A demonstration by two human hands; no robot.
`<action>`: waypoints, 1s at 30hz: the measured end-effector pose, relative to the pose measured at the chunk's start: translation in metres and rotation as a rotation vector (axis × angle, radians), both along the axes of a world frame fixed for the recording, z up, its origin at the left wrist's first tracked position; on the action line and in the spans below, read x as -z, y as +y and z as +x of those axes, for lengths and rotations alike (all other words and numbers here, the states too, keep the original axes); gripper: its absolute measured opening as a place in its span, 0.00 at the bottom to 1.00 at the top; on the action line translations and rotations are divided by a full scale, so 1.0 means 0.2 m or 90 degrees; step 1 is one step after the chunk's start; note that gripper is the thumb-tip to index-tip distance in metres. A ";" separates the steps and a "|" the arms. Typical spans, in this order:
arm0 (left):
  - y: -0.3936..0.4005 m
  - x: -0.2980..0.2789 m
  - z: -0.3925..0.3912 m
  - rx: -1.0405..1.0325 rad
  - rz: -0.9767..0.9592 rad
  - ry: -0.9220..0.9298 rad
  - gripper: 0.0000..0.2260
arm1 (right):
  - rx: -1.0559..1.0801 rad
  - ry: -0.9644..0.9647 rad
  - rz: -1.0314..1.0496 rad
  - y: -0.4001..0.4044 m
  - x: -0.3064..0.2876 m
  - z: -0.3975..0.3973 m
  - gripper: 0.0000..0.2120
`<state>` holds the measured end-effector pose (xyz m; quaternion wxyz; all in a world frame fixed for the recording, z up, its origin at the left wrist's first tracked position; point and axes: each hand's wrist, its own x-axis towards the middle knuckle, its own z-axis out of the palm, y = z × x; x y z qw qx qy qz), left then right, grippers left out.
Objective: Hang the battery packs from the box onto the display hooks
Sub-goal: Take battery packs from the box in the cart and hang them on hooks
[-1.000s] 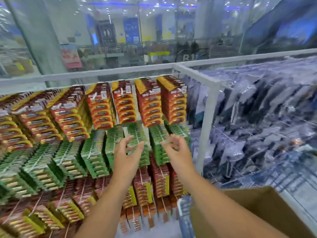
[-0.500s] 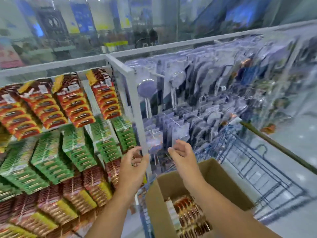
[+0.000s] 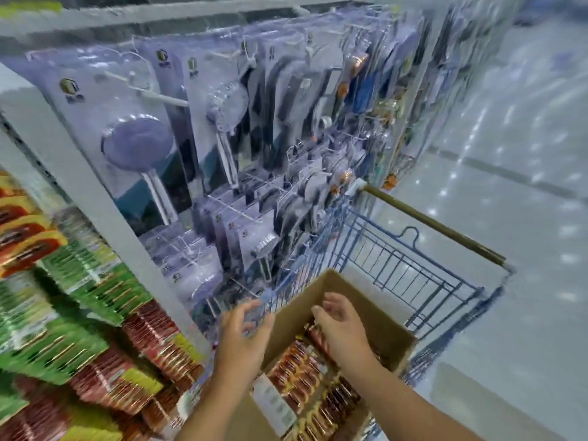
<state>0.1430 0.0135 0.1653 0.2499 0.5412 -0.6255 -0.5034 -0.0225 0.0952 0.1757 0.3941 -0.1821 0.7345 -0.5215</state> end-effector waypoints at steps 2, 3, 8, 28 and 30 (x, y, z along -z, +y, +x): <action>-0.06 0.11 -0.03 0.023 0.022 -0.018 0.11 | 0.030 -0.020 0.030 -0.02 0.08 -0.02 0.13; -0.08 0.16 -0.04 0.036 0.031 -0.029 0.12 | 0.042 -0.026 0.043 -0.02 0.12 -0.03 0.13; -0.16 0.39 -0.10 0.067 0.084 -0.084 0.10 | 0.082 -0.039 0.108 -0.05 0.35 -0.06 0.11; -0.10 1.25 -0.55 0.126 -0.003 -0.288 0.16 | 0.279 -0.376 0.341 -0.26 1.64 -0.24 0.20; -0.14 1.39 -0.59 0.124 0.050 -0.327 0.18 | 0.303 -0.418 0.326 -0.26 1.75 -0.22 0.20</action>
